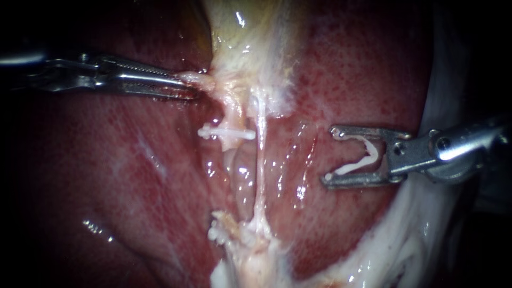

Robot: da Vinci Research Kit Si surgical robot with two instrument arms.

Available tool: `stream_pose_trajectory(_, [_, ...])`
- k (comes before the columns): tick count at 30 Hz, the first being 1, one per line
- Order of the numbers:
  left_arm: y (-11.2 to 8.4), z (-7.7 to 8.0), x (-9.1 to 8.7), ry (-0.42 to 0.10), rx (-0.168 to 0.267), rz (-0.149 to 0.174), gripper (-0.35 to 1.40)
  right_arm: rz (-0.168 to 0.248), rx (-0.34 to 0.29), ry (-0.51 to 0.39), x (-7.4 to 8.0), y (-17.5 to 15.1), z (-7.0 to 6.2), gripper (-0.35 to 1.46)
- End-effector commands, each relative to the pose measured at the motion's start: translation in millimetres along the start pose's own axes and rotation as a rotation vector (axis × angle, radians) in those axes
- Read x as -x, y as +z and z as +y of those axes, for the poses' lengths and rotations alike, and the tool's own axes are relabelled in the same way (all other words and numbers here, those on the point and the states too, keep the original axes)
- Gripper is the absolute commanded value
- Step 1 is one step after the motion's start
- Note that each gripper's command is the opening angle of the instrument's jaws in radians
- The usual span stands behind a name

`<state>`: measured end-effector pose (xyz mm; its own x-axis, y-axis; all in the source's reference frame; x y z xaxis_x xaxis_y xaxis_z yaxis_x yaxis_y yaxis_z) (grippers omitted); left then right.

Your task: Clipping first clip right tube

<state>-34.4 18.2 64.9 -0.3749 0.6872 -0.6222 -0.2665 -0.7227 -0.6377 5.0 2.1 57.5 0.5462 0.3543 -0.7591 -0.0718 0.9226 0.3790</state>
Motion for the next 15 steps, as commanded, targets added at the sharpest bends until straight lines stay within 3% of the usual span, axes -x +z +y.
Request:
stream_pose_trajectory(1, [-0.5, 0.1, -0.3, -0.001, 0.002, 0.000, -0.35, 0.000, -0.002, -0.002, 0.0, 0.0, 0.0, 0.50])
stream_pose_trajectory(7, [-4.1, 0.7, -2.5, -0.020, -0.006, 0.001, -0.35, 0.001, -0.005, -0.002, 0.0, 0.0, 0.0, 0.50])
stream_pose_trajectory(10, [-6.6, 0.8, -4.1, -0.008, -0.022, 0.025, -0.35, 0.002, -0.011, -0.002, 0.0, 0.0, 0.0, 0.50])
stream_pose_trajectory(15, [-8.3, 1.0, -4.9, 0.003, -0.033, 0.035, -0.35, 0.032, -0.073, -0.012, -0.5, 0.5, 0.1, 0.50])
